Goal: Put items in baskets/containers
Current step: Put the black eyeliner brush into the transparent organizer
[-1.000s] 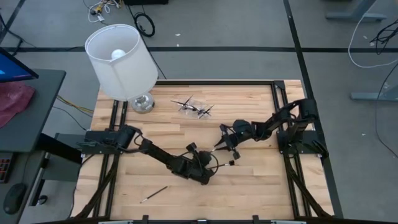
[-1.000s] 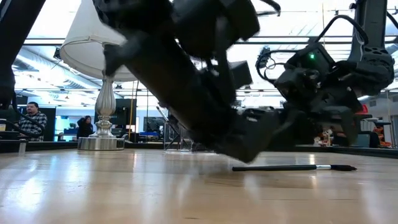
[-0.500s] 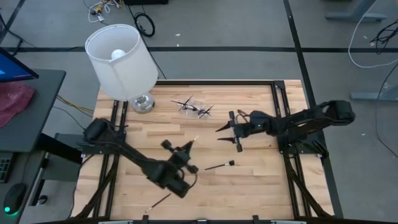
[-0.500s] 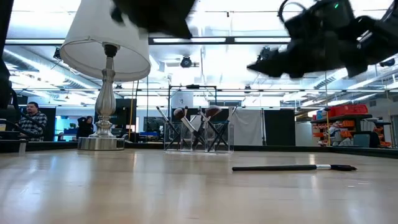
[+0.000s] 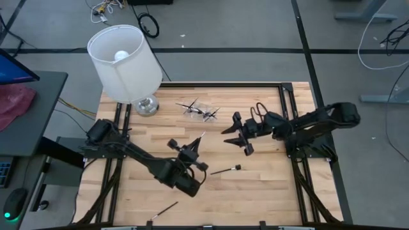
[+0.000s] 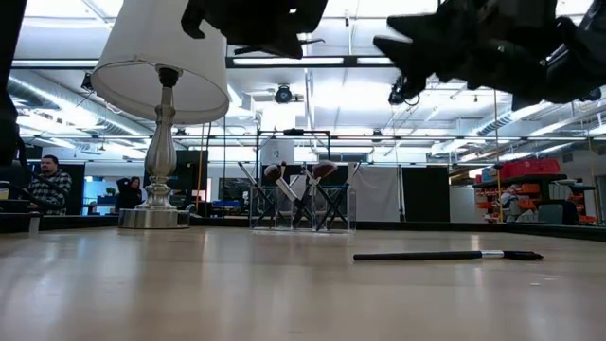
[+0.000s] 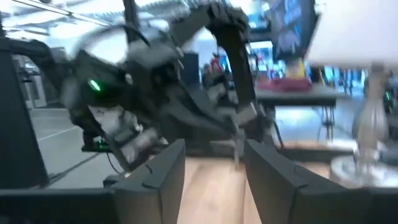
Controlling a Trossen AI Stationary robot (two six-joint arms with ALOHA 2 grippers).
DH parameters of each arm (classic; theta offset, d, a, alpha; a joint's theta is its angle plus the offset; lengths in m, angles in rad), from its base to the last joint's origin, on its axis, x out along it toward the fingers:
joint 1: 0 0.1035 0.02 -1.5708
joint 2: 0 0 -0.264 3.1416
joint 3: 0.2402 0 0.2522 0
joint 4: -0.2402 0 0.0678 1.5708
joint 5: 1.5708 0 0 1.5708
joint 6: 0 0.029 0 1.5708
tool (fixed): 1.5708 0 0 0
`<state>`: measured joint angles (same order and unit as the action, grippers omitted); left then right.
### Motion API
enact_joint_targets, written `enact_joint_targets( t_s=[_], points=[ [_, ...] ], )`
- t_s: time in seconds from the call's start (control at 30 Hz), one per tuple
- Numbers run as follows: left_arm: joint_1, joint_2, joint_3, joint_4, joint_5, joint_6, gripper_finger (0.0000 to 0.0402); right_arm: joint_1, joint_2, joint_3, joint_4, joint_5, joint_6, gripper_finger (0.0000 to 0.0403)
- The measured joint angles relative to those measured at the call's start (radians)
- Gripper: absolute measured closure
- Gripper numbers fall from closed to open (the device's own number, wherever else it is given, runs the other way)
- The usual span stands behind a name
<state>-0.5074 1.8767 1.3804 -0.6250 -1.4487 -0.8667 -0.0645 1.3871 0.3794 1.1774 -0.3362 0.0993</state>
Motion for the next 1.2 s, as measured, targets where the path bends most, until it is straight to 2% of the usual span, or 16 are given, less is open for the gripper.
enact_joint_targets(
  t_s=[0.1, 0.2, 0.43, 0.6, 0.8, 0.93, 1.2],
  points=[
    [-0.009, 0.000, 0.000, 0.063, 0.001, 0.064, 0.0385, 0.001, 0.069, 0.004, 0.054, 0.034, 0.024, 0.0234],
    [-0.013, 0.000, 0.000, 0.138, 0.027, 0.155, 0.0385, 0.000, 0.135, 0.048, 0.106, 0.024, 0.040, 0.0234],
    [-0.005, 0.000, 0.000, 0.276, 0.104, 0.332, 0.0385, 0.001, 0.277, 0.215, 0.076, -0.095, 0.062, 0.0234],
    [-0.013, 0.000, 0.000, 0.282, 0.103, 0.356, 0.0384, 0.004, 0.310, 0.246, 0.075, -0.192, 0.059, 0.0234],
    [-0.013, 0.000, 0.000, 0.279, 0.101, 0.363, 0.0384, 0.004, 0.308, 0.246, 0.116, -0.215, 0.040, 0.0237],
    [-0.012, 0.000, 0.001, 0.285, 0.104, 0.366, 0.0384, 0.003, 0.308, 0.246, 0.137, -0.248, 0.077, 0.0258],
    [0.000, 0.000, 0.001, 0.286, 0.129, 0.368, 0.0384, 0.001, 0.308, 0.246, 0.109, -0.243, 0.139, 0.0329]
  ],
)
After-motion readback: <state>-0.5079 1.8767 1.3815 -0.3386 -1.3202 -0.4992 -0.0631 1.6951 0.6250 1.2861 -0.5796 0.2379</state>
